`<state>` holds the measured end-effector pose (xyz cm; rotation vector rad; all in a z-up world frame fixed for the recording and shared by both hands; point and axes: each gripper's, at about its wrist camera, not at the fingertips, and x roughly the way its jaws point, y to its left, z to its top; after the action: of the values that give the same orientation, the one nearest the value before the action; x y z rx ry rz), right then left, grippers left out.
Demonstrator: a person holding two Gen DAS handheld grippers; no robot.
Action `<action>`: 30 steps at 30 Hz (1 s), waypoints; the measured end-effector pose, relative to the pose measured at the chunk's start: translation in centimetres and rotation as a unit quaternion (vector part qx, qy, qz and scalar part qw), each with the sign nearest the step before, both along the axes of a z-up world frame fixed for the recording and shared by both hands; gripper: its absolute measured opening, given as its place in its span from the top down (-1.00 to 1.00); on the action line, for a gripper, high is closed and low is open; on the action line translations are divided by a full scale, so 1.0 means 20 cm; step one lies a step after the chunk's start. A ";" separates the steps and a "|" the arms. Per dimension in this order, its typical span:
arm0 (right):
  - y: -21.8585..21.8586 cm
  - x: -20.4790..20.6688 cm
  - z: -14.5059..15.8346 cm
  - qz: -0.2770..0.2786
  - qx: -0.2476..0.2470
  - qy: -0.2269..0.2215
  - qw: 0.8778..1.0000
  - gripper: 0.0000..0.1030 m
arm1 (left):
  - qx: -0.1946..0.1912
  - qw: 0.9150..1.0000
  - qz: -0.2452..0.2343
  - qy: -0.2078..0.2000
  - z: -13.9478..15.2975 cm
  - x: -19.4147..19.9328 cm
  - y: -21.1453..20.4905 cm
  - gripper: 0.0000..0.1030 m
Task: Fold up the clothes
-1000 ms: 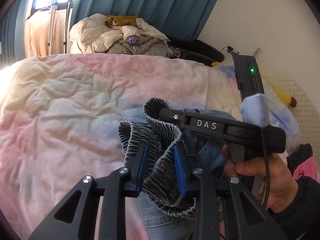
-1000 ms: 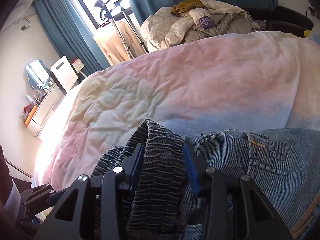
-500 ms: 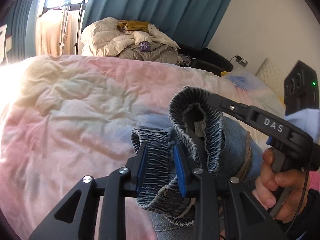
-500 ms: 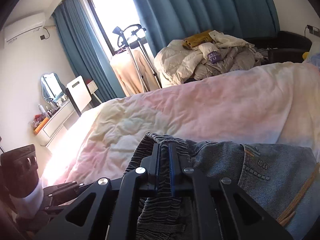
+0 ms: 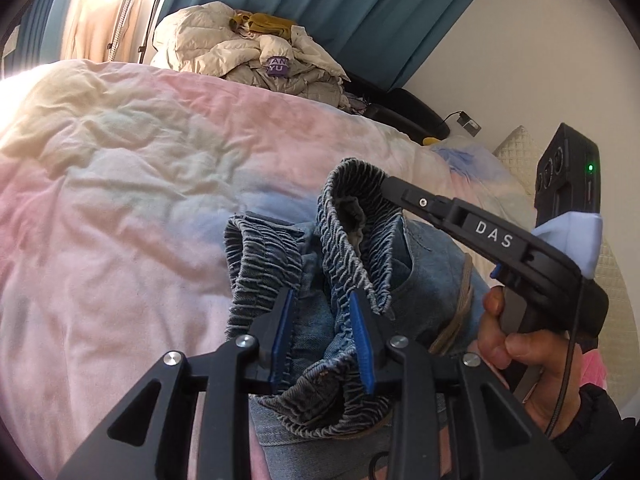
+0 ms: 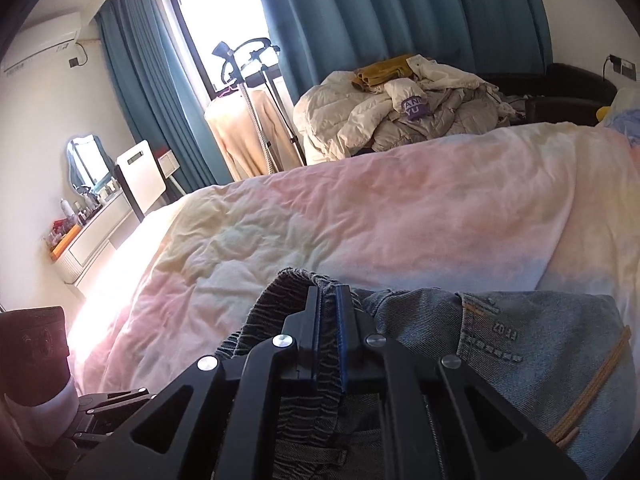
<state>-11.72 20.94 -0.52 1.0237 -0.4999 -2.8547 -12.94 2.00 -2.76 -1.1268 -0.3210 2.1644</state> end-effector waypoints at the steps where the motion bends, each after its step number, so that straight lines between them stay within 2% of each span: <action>1: 0.02 0.00 -0.03 -0.007 -0.011 -0.006 1.000 0.72 | 0.002 1.000 0.003 -0.004 -0.01 -0.01 -0.01 0.43; 2: 0.04 0.00 -0.05 -0.014 -0.022 -0.013 1.000 0.53 | 0.004 1.000 0.007 -0.009 -0.01 -0.01 -0.01 0.43; 6: 0.08 0.01 -0.07 -0.013 -0.064 -0.029 0.997 0.36 | 0.013 0.999 0.020 -0.026 -0.04 -0.03 -0.04 0.43; 8: 0.06 0.01 -0.07 -0.005 -0.069 -0.035 0.997 0.19 | 0.015 0.999 0.024 -0.028 -0.05 -0.03 -0.04 0.43; 16: -0.09 -0.06 -0.13 0.015 -0.014 -0.065 0.998 0.09 | -0.003 1.000 0.024 -0.006 -0.03 -0.01 -0.02 0.43; 18: -0.11 -0.08 -0.15 0.018 0.002 -0.073 0.997 0.13 | -0.009 1.000 0.027 0.005 -0.02 0.00 -0.01 0.43; 21: -0.11 -0.07 -0.13 0.016 0.011 -0.068 0.997 0.58 | -0.012 0.999 0.027 0.015 -0.01 0.01 -0.01 0.43; 23: -0.10 -0.04 -0.07 0.019 0.017 -0.051 0.998 0.77 | -0.008 1.000 0.025 0.015 -0.01 0.00 -0.01 0.43; 26: -0.09 0.02 0.05 0.024 0.010 -0.017 1.000 0.82 | 0.012 1.000 0.027 -0.004 -0.02 -0.01 -0.02 0.43; 30: -0.07 0.09 0.19 0.034 -0.008 0.025 0.999 0.86 | 0.057 0.997 0.016 -0.045 -0.07 -0.03 -0.03 0.43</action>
<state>-9.92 19.62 3.37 0.9466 -0.4721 -2.8036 -13.59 1.37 -4.09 -1.1647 -0.4996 2.0988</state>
